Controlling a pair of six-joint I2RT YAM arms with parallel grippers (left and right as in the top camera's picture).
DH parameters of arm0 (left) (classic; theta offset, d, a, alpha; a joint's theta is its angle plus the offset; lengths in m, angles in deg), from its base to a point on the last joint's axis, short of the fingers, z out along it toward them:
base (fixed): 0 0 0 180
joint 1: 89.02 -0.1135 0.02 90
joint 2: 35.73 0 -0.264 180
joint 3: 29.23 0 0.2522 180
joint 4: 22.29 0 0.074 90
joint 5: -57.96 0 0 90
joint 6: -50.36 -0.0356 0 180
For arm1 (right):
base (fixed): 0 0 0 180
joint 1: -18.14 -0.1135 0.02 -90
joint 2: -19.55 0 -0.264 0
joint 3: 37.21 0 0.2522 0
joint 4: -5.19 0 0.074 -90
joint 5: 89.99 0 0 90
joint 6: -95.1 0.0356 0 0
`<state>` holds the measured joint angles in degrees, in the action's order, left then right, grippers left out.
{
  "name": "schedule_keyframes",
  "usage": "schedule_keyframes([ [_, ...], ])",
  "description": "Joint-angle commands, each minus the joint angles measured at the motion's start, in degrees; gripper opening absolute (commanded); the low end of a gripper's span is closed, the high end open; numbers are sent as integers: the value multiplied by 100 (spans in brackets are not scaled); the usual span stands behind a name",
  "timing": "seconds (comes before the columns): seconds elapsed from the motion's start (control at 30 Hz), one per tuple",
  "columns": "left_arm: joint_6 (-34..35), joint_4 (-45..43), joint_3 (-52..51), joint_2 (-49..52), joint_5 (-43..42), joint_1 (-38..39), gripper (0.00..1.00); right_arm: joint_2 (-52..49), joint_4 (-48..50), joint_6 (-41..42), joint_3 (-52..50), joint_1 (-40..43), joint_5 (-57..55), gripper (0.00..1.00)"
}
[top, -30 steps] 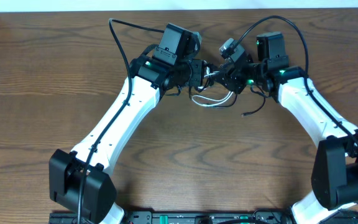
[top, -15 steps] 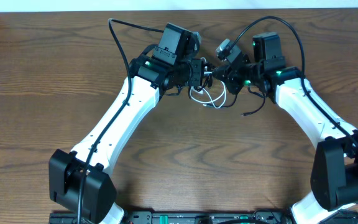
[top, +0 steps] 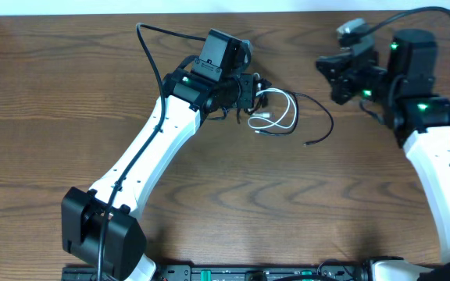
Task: Untangle cables
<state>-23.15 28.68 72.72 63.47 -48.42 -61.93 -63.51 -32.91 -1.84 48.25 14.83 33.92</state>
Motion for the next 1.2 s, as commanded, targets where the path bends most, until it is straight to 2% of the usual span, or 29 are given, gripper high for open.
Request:
schedule_keyframes([
  [0.0, 11, -17, -33, 15, -9, -11, 8, -205, -214, 179, 20, -20, 271, 13],
  [0.13, 157, -63, -33, 15, -48, -11, 8, -385, -199, 271, 17, -361, 575, 30],
  [0.23, 184, -195, -33, 15, -354, -11, 7, -538, -61, 686, 17, -671, 503, 33],
  [0.4, 625, -306, -33, 15, -564, -13, 8, -907, 267, 2463, 17, -1121, -151, 37],
  [0.5, 992, -304, -33, 15, -564, -13, 8, -1119, 271, 3115, 17, -1290, -514, 43],
  [0.7, 1591, -304, -33, 13, -564, -13, 7, -1335, 278, 3926, 17, -1366, -1003, 42],
  [0.93, 1683, -304, -33, 15, -564, -13, 7, -1366, 229, 4035, 17, -1366, -1648, 41],
  [1.17, 1683, -304, -33, 15, -566, -11, 8, -1703, 518, 4210, 17, -1366, -1635, 35],
])
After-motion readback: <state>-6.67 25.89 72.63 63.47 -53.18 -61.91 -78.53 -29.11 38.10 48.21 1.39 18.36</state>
